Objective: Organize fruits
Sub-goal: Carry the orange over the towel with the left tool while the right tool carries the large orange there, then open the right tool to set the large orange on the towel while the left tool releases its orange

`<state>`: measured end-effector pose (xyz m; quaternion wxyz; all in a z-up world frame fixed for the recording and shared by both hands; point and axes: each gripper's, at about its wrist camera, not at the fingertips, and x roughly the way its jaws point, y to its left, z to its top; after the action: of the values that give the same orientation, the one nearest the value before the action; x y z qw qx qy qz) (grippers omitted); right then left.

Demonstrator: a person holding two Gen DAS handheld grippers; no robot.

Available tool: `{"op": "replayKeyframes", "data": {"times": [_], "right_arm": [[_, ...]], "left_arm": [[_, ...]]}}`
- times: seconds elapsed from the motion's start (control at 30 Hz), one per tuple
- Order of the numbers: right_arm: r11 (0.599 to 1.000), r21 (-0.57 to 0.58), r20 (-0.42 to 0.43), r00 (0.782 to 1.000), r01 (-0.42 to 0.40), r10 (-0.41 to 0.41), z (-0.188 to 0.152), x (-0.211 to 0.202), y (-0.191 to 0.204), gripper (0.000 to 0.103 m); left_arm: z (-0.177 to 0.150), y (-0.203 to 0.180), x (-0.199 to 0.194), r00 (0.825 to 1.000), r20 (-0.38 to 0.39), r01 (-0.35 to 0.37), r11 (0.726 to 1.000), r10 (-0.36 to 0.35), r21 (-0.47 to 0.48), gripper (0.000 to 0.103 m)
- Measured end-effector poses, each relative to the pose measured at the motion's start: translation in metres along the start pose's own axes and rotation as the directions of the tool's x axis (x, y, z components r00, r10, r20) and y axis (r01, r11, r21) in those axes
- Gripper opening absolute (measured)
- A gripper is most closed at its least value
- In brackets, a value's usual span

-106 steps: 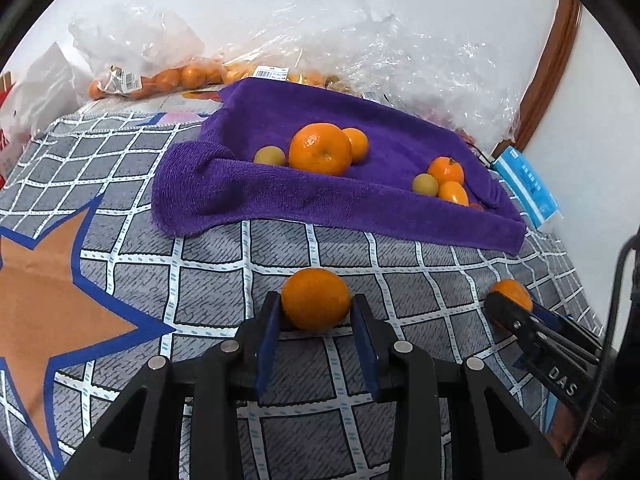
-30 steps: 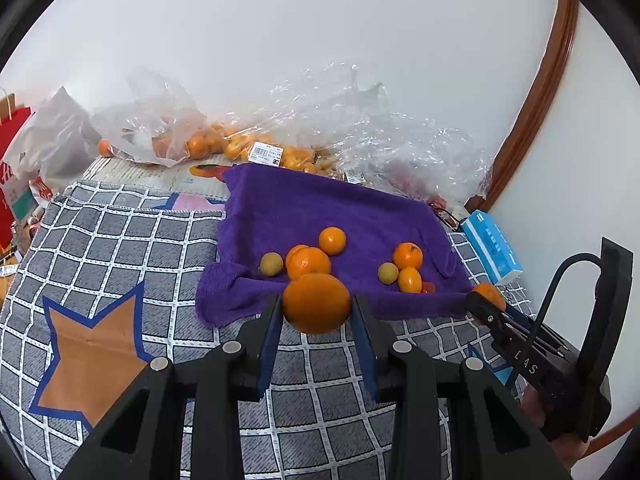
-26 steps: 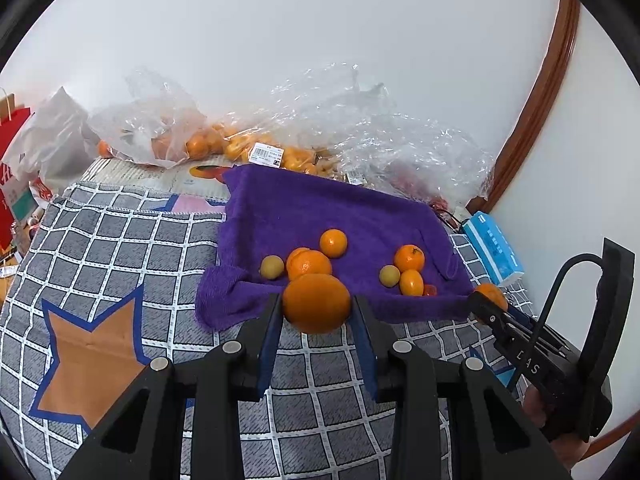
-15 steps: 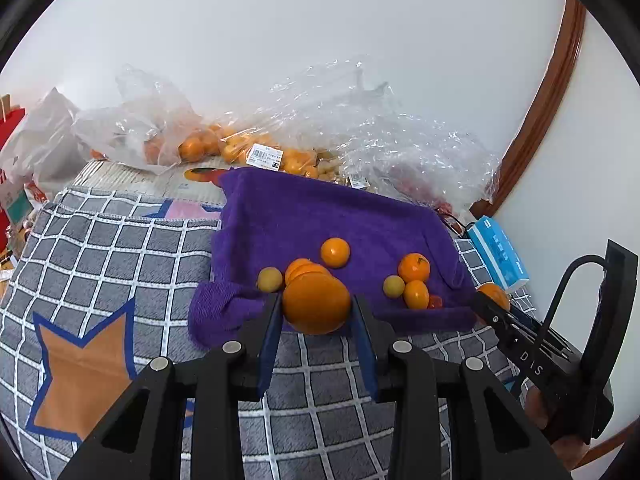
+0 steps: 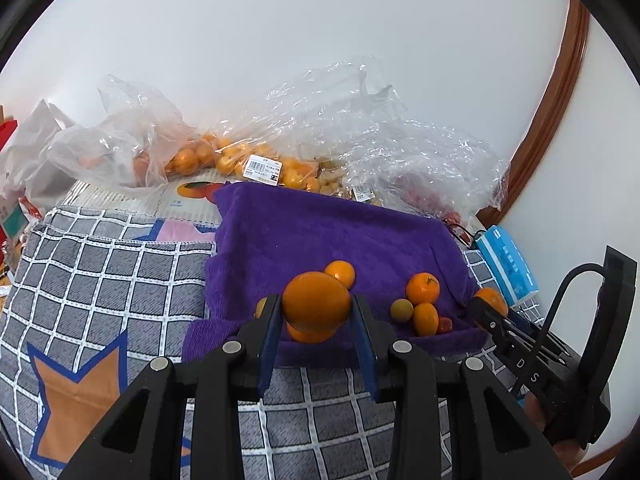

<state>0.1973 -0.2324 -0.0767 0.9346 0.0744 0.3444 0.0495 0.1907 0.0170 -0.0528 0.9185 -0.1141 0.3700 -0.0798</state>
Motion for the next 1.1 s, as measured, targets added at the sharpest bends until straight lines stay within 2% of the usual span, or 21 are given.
{"op": "replayKeyframes", "data": {"times": [0.17, 0.37, 0.5, 0.67, 1.1], "right_arm": [[1.000, -0.003, 0.016, 1.000, 0.006, -0.006, 0.008, 0.006, -0.002, 0.042], [0.999, -0.009, 0.031, 0.999, 0.038, -0.038, 0.019, 0.010, -0.013, 0.043], [0.999, -0.009, 0.043, 0.998, 0.045, -0.045, 0.025, 0.013, -0.020, 0.043], [0.999, 0.012, 0.023, 0.999, 0.031, -0.031, 0.027, 0.025, -0.031, 0.043], [0.999, 0.015, -0.070, 0.997, 0.046, -0.045, 0.007, 0.062, -0.041, 0.043]], "left_arm": [[0.007, 0.010, 0.008, 0.999, 0.001, -0.035, 0.999, 0.035, -0.005, 0.033], [0.016, 0.039, 0.016, 0.997, -0.007, -0.072, 0.995, 0.072, -0.067, 0.033], [0.020, 0.045, 0.023, 0.996, -0.014, -0.092, 0.993, 0.091, -0.075, 0.033], [0.024, 0.037, 0.041, 0.998, -0.026, -0.063, 0.996, 0.061, -0.061, 0.033], [0.022, 0.025, 0.089, 0.991, -0.103, -0.088, 0.996, 0.084, -0.036, 0.033]]}}
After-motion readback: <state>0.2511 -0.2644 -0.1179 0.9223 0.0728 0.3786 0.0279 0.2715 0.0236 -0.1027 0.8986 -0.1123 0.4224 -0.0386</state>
